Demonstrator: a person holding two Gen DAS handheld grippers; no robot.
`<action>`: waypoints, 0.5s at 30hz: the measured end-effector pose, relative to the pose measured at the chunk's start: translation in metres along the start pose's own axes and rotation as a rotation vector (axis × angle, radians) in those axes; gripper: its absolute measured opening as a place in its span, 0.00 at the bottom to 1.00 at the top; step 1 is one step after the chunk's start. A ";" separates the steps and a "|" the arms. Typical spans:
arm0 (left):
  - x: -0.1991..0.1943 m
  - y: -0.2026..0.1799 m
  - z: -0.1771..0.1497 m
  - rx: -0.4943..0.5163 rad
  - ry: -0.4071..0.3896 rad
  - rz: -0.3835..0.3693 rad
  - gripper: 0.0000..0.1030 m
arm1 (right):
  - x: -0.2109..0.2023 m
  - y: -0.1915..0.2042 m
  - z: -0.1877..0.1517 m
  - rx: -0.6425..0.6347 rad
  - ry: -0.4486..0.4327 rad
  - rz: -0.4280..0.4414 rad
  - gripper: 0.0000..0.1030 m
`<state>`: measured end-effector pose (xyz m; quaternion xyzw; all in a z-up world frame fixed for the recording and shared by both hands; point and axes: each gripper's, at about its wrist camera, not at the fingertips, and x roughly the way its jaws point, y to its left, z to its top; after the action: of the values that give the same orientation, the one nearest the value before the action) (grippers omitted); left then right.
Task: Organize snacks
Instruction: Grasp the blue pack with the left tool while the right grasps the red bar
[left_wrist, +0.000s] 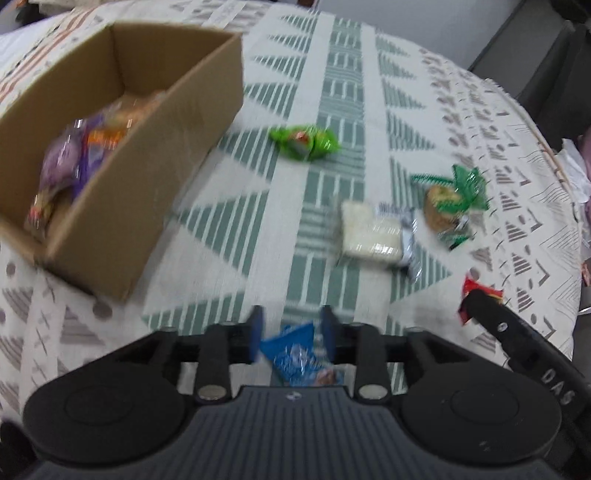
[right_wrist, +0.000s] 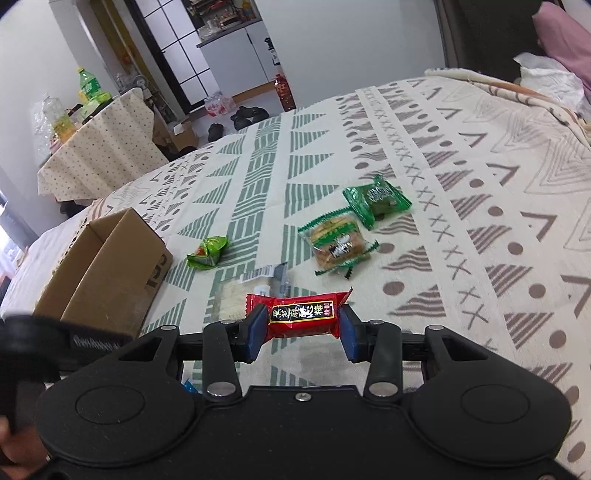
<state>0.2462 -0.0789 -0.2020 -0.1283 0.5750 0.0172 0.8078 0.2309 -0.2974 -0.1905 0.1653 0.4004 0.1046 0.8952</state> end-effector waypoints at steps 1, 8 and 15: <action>0.001 0.000 -0.003 -0.008 0.005 -0.001 0.42 | -0.001 -0.002 -0.001 0.007 0.004 -0.002 0.40; 0.003 -0.004 -0.015 -0.019 0.006 0.034 0.54 | 0.003 -0.002 -0.010 0.005 0.053 -0.020 0.40; 0.015 0.005 -0.020 -0.112 0.043 0.037 0.49 | 0.012 -0.008 -0.013 0.030 0.106 -0.051 0.41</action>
<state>0.2320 -0.0804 -0.2233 -0.1631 0.5927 0.0614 0.7863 0.2293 -0.2982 -0.2093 0.1627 0.4527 0.0844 0.8726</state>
